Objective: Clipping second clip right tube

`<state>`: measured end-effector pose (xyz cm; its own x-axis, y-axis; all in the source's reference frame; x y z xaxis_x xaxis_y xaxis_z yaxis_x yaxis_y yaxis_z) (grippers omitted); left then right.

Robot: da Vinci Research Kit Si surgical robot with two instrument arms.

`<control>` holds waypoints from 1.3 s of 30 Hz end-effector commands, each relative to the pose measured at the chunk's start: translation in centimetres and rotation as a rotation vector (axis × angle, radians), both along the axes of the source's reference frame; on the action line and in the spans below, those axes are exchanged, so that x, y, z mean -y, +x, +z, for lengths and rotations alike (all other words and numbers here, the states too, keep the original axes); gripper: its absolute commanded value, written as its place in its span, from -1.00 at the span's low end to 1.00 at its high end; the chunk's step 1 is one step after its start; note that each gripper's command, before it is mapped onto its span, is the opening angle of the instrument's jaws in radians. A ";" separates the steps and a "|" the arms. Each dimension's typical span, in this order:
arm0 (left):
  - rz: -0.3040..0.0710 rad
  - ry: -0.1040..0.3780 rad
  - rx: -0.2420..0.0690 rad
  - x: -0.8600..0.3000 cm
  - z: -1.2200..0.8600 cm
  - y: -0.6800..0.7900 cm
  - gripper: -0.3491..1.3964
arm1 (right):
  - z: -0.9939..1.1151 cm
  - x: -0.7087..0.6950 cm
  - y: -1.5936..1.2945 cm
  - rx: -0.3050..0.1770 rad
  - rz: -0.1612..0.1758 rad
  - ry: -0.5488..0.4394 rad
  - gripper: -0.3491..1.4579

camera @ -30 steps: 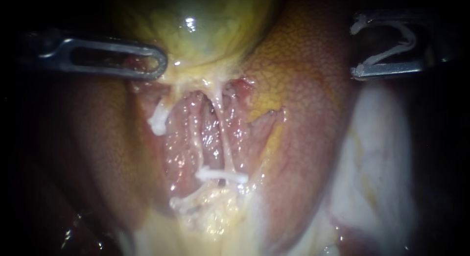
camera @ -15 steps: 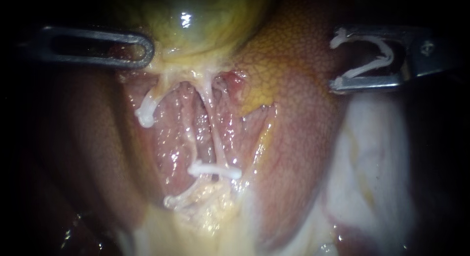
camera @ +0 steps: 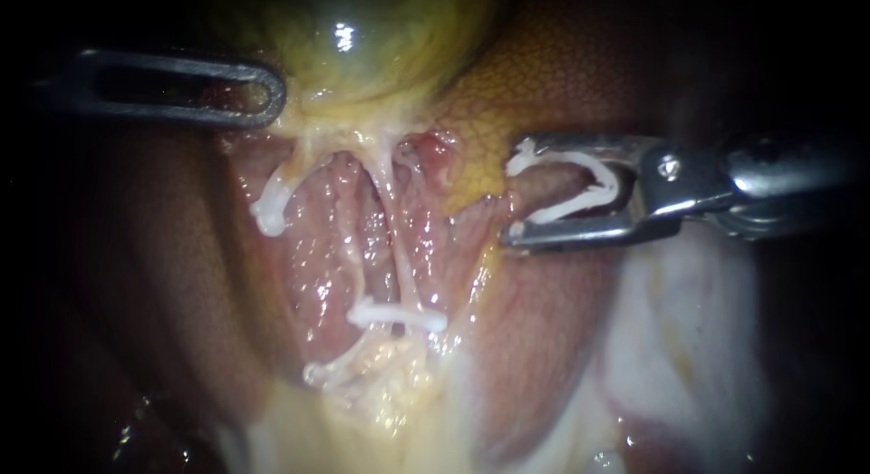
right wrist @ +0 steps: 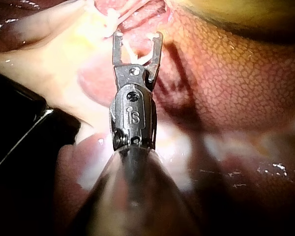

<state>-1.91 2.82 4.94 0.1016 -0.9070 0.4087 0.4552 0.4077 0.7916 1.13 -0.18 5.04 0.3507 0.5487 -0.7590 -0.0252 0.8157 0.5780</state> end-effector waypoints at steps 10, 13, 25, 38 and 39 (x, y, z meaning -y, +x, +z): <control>-0.001 -0.001 -0.001 0.02 0.01 -0.01 -1.00 | 0.29 0.24 0.34 -0.018 -0.018 0.080 -0.09; -0.001 -0.001 -0.001 0.02 0.01 -0.01 -1.00 | 0.37 0.29 0.42 -0.018 -0.019 0.090 -0.09; -0.003 -0.002 -0.002 0.03 0.00 -0.02 -1.00 | 0.60 0.40 0.62 -0.052 -0.019 0.167 -0.09; -0.003 -0.002 -0.002 0.04 0.00 -0.03 -1.00 | 0.63 0.41 0.74 -0.274 -0.034 0.335 -0.11; -0.003 -0.002 -0.002 0.04 0.00 -0.03 -1.00 | 0.62 0.41 0.74 -0.288 -0.033 0.348 -0.12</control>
